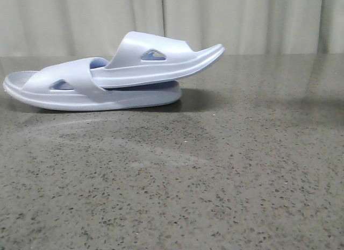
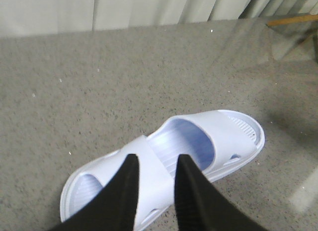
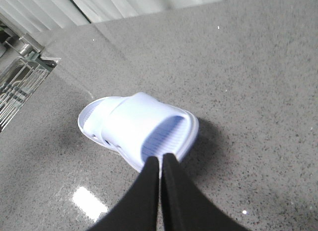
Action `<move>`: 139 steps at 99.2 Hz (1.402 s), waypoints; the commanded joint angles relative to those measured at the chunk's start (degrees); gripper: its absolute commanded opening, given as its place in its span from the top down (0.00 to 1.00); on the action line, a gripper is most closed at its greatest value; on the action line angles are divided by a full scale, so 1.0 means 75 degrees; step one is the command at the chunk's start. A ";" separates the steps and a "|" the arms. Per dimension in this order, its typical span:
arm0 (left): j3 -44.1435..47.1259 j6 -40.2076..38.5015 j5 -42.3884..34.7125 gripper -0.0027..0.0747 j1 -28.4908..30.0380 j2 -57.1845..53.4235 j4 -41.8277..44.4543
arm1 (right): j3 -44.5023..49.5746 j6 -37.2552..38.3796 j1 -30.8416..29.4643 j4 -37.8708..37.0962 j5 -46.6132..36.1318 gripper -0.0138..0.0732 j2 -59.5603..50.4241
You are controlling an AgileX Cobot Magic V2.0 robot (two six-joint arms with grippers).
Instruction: Insert blue slippers together front up
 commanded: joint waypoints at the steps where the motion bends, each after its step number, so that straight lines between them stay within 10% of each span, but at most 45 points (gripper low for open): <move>1: -0.0251 0.0168 -0.0332 0.95 0.0024 -0.0723 -0.0492 | -0.0020 -0.0135 -0.0044 0.0412 -0.0212 0.95 -0.0570; 50: 0.2441 0.0199 -0.5277 0.95 -0.1443 -0.3784 0.0245 | 0.2011 -0.0169 0.1272 0.0872 -0.4462 0.94 -0.2898; 95: 0.5545 0.0299 -0.6453 0.95 -0.2261 -0.5643 -0.0009 | 0.4514 -0.0291 0.3011 0.0462 -0.6822 0.94 -0.4464; 139: 0.5613 0.0605 -0.6891 0.95 -0.2261 -0.5861 -0.0718 | 0.4882 -0.0291 0.3064 0.0462 -0.6753 0.94 -0.4842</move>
